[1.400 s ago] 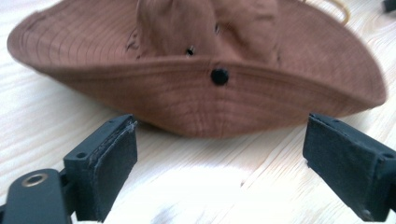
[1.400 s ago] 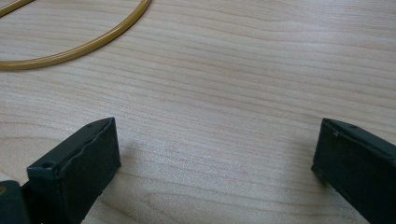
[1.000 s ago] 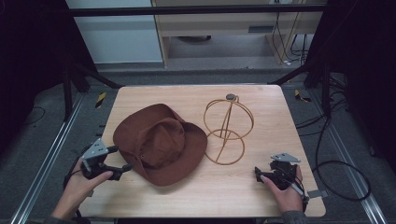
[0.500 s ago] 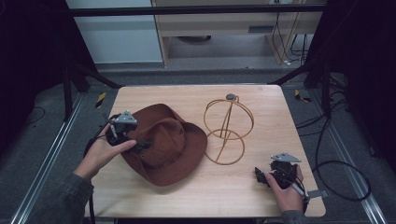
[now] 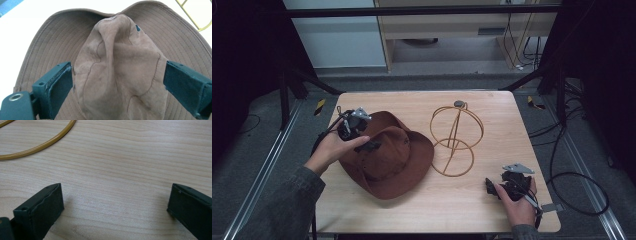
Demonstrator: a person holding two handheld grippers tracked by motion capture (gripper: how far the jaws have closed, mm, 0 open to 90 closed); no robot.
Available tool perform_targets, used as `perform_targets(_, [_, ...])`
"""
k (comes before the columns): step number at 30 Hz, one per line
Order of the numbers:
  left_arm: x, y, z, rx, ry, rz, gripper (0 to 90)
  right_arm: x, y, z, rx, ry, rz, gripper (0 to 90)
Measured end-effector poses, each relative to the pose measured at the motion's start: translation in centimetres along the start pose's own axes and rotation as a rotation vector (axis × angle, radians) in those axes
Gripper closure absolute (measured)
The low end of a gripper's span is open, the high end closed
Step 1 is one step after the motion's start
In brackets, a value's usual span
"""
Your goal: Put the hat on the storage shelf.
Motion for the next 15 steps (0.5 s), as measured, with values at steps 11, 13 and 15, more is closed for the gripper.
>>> perform_targets(11, [-1.4, 0.1, -3.0, 0.004, -0.101, -0.065, 14.3, 0.0, 0.0, 0.0, 0.0, -0.001, -0.003, 0.4])
perform_targets(13, [-1.4, 0.0, -3.3, 0.005, -0.108, -0.066, 16.6, 0.0, 0.0, 0.0, 0.0, -0.002, -0.003, 0.4])
perform_targets(15, [-1.2, -0.2, -3.9, 0.009, -0.124, -0.07, 19.7, 0.0, 0.0, 0.0, 0.001, -0.001, -0.001, 0.4])
Point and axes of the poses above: each handheld gripper's, and its own axes: z roughly backward along the jaws, x roughly out of its underside, y roughly to its right, the point moved 4 cm from there along -z, roughly forward along the jaws, and after that the axes turned 13 degrees about -z, right-handed, at the moved point
